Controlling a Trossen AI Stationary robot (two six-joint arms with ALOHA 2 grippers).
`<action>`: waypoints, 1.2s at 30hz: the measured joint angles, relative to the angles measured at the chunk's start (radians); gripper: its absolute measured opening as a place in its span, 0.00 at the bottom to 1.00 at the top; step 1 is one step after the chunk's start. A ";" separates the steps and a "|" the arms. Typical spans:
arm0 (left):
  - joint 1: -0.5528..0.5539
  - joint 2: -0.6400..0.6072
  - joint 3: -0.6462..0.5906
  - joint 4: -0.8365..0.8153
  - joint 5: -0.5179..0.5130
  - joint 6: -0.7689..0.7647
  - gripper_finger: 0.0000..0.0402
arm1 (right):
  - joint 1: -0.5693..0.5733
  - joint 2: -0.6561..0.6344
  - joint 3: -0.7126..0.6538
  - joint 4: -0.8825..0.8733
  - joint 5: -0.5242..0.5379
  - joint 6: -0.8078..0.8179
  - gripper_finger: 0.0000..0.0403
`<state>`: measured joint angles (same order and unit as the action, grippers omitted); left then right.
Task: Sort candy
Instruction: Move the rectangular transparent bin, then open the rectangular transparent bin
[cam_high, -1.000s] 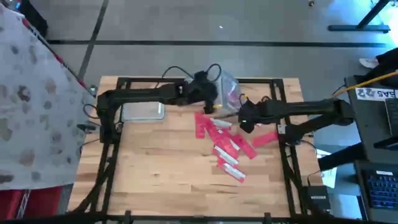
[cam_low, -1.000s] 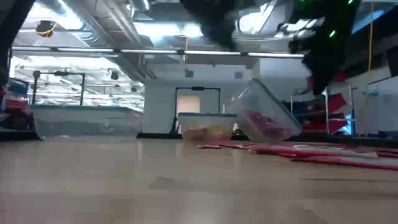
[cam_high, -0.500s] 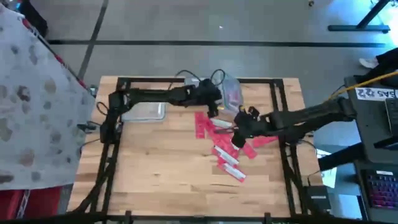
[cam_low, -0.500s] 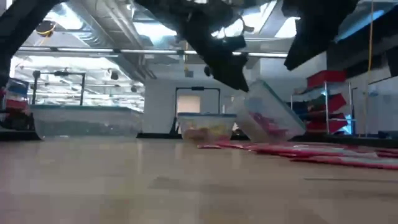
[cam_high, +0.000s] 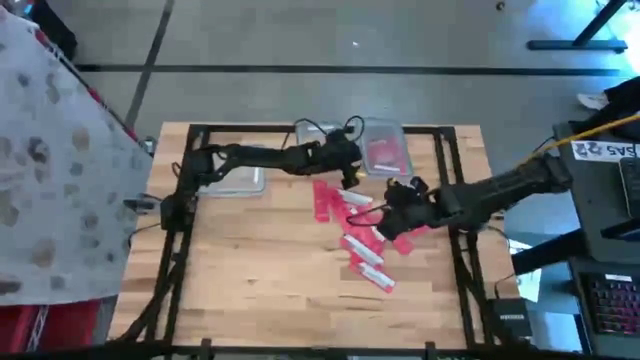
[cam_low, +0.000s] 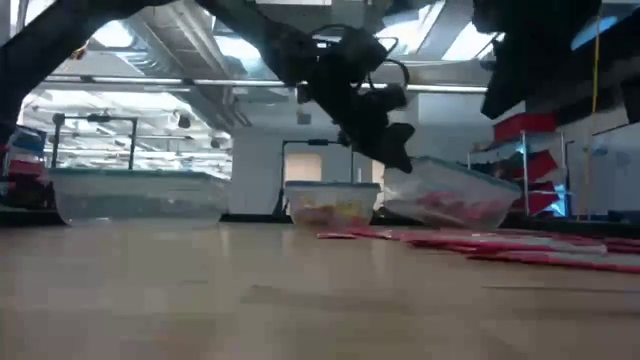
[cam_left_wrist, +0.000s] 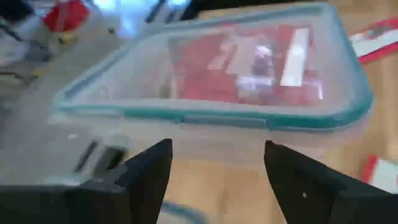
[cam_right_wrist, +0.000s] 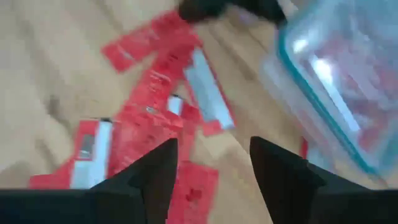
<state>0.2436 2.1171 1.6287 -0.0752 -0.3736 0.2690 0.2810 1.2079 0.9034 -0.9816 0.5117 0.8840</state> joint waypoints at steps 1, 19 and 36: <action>-0.010 -0.018 0.000 -0.012 -0.039 0.008 0.59 | 0.000 0.000 -0.014 -0.016 -0.011 0.037 0.47; -0.372 -0.416 0.000 -0.630 -0.154 -0.263 0.59 | -0.009 0.001 -0.447 0.054 0.191 0.740 0.47; -0.855 -0.427 -0.002 -1.100 -0.669 -0.907 0.59 | -0.159 0.068 -0.571 0.246 0.143 0.593 0.04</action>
<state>-0.6112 1.6897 1.6264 -1.1755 -1.0424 -0.6377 0.1219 1.2759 0.3329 -0.7356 0.6545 1.4772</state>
